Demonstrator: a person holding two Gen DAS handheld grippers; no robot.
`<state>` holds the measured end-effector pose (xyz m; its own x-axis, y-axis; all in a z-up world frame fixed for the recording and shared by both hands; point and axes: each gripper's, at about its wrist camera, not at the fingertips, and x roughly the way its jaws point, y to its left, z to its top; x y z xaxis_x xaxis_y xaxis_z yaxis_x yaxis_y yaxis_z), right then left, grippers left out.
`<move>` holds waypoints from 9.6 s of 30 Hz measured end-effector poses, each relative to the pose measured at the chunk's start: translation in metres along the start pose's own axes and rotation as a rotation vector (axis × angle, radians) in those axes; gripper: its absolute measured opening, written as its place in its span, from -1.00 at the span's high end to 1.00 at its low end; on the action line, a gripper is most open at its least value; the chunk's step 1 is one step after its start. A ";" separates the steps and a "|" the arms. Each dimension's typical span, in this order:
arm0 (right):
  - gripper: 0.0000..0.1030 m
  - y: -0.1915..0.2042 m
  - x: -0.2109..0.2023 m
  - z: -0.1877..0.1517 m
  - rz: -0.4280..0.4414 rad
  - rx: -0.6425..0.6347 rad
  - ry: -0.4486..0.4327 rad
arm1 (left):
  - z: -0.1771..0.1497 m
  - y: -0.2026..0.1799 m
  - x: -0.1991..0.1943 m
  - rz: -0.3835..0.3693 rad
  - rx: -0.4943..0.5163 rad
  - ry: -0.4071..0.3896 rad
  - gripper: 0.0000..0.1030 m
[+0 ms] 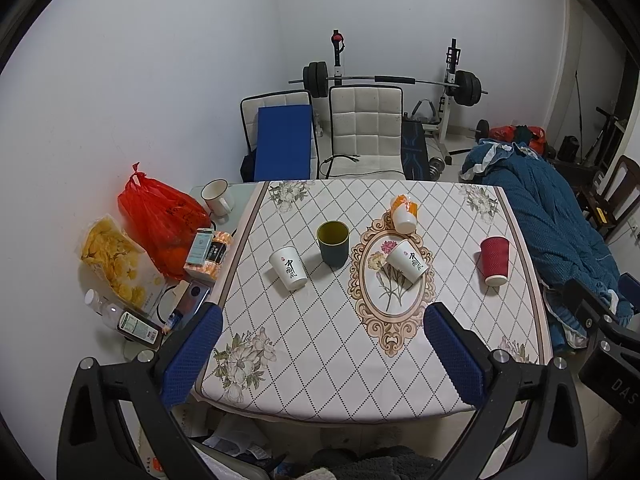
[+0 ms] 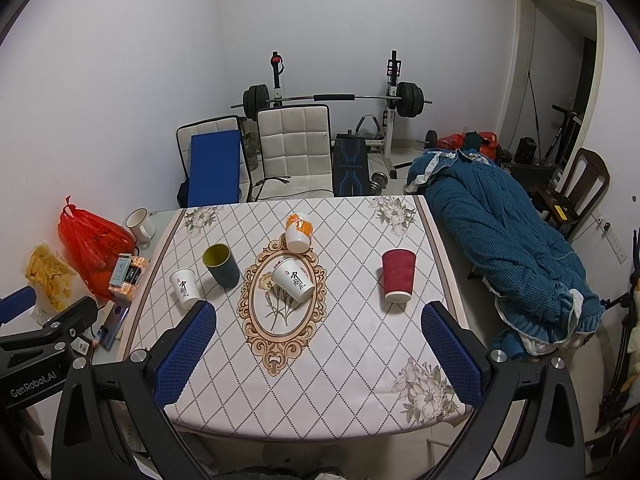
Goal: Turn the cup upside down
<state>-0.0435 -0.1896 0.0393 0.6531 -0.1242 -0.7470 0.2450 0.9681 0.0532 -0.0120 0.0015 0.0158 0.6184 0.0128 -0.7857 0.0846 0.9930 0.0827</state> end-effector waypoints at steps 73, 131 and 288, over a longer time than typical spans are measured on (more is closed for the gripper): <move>-1.00 -0.096 0.367 -0.104 -0.125 0.070 0.734 | 0.010 -0.121 0.383 -0.067 0.019 0.734 -0.97; -1.00 -0.084 0.376 -0.097 -0.102 0.106 0.698 | -0.010 -0.128 0.366 -0.113 0.213 0.650 -0.19; -0.25 0.197 0.351 -0.285 0.115 -2.600 0.155 | -0.193 0.148 0.364 0.112 -0.365 0.776 -0.91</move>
<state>0.0296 0.0193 -0.4009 0.5447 -0.1839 -0.8183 -0.6564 -0.7008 -0.2794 0.0748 0.1759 -0.3763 -0.1116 0.0571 -0.9921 -0.2832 0.9551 0.0868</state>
